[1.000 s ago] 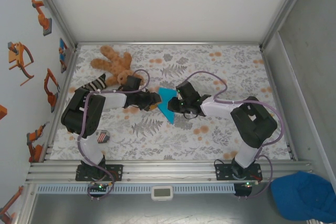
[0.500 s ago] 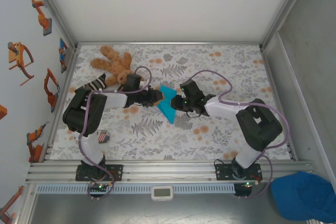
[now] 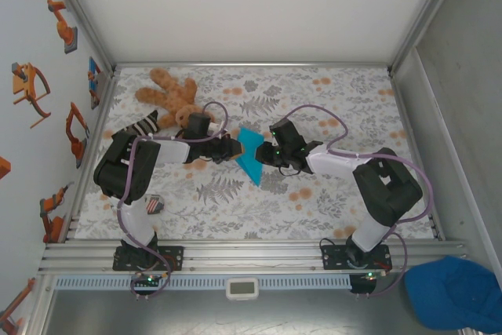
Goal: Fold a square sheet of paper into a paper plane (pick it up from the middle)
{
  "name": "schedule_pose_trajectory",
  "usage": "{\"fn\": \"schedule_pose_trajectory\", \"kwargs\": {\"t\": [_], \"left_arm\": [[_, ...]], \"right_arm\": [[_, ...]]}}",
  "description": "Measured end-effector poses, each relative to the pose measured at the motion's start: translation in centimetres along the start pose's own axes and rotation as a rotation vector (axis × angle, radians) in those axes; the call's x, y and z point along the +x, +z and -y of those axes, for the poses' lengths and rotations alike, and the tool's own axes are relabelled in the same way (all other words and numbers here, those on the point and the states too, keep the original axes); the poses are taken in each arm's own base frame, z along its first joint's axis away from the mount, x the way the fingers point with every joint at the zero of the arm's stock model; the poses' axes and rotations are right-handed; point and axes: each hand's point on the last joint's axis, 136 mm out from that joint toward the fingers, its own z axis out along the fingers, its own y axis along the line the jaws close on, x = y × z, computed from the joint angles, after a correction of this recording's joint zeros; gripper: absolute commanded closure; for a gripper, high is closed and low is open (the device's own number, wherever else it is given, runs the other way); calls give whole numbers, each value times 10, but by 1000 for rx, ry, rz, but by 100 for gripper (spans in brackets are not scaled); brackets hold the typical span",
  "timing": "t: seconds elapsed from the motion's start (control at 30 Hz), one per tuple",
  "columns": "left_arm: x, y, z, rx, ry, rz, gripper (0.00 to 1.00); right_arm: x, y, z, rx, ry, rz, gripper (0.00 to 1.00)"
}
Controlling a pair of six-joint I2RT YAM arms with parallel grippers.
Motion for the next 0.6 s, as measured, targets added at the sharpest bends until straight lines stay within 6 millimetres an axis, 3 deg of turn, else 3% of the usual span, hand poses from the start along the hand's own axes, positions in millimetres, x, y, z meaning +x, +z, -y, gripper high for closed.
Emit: {"fn": "schedule_pose_trajectory", "kwargs": {"t": [0.37,0.5,0.6], "left_arm": [[-13,-7,-8,-90,-70,87,93],[-16,-8,-17,-183,-127,121,93],[-19,-7,-15,-252,-149,138,93]], "right_arm": [[-15,-22,11,94,-107,88,73],[-7,-24,20,206,-240,87,71],[0,-24,12,245,-348,87,65]]}}
